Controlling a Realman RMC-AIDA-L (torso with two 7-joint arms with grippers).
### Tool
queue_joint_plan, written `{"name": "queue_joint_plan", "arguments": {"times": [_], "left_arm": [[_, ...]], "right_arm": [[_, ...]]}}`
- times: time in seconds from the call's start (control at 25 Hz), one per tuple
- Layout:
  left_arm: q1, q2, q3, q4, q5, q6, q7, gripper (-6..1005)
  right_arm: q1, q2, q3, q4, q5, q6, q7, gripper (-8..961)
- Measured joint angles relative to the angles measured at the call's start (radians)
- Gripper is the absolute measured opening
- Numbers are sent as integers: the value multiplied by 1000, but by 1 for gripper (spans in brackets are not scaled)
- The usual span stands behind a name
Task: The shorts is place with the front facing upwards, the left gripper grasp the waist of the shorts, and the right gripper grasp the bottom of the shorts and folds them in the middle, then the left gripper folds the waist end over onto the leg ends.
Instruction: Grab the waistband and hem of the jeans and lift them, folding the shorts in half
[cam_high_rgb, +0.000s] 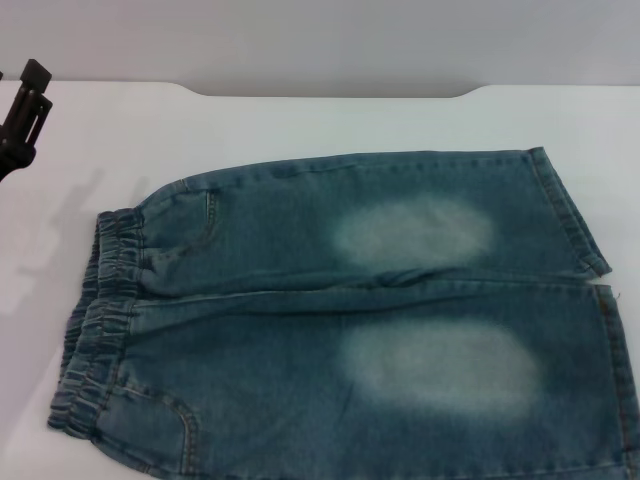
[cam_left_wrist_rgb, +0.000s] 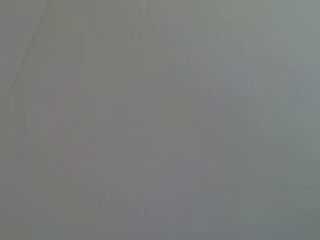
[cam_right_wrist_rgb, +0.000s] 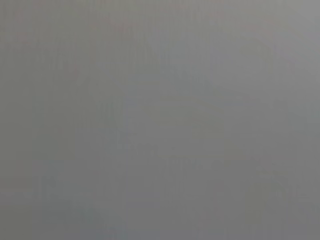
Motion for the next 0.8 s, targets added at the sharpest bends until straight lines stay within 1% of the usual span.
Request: {"name": "queue_joint_plan", "arguments": {"times": [0.64, 0.8], "left_arm": [[1, 0, 1, 0, 3, -5, -7, 613], [1, 5, 12, 1, 4, -5, -40, 608]], "right_arm": [[4, 0, 3, 2, 0, -1, 1, 205], [6, 0, -3, 1, 0, 0, 12, 204]]}}
